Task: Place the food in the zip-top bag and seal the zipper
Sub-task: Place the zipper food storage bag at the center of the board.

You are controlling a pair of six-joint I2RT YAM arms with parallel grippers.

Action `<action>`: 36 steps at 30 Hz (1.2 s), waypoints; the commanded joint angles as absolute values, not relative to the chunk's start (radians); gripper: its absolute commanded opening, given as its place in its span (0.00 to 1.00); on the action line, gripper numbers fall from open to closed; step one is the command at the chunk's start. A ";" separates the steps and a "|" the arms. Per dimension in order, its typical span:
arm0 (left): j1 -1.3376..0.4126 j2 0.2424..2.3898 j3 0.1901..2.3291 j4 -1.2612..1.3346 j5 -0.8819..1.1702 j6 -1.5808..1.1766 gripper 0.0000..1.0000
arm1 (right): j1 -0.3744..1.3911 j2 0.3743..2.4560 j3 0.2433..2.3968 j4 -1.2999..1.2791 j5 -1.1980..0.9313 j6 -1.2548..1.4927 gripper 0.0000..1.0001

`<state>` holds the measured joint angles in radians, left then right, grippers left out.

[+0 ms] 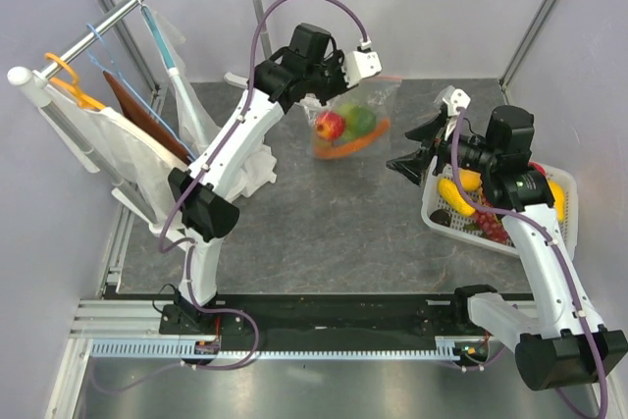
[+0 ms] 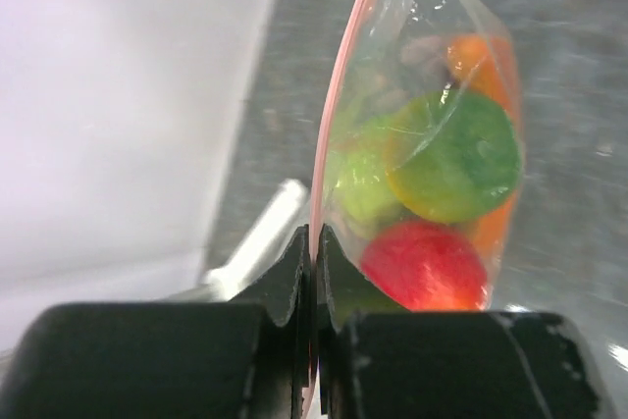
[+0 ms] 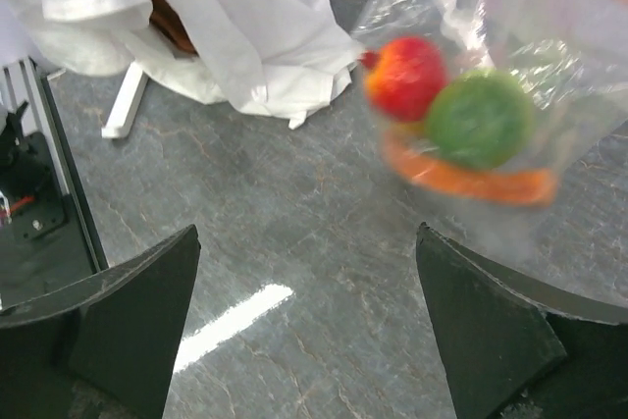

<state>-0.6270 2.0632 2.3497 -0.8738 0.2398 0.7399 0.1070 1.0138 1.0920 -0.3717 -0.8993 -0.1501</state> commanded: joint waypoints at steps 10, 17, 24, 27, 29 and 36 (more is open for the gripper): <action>-0.679 1.769 1.884 -0.724 0.345 0.845 0.02 | 0.035 1.026 1.187 -0.302 -0.882 0.067 0.98; -0.799 1.670 1.439 -0.770 0.383 0.629 0.02 | 0.025 1.015 1.186 -0.348 -0.896 0.032 0.98; -0.851 1.671 1.324 -0.765 0.517 0.454 0.04 | 0.023 1.026 1.213 -0.497 -0.888 -0.098 0.98; -0.864 1.672 1.313 -0.750 0.557 0.413 0.07 | 0.023 1.019 1.194 -0.511 -0.882 -0.118 0.98; -0.876 1.672 1.315 -0.747 0.566 0.403 0.14 | 0.025 1.014 1.184 -0.520 -0.874 -0.127 0.98; -0.873 1.597 1.450 -0.916 0.549 0.439 0.95 | 0.023 1.017 1.183 -0.577 -0.833 -0.143 0.98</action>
<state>-0.8688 1.7004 1.3518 -0.8333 0.5087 0.4484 0.0280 1.0294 1.1748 -0.5411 -0.8608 -0.1226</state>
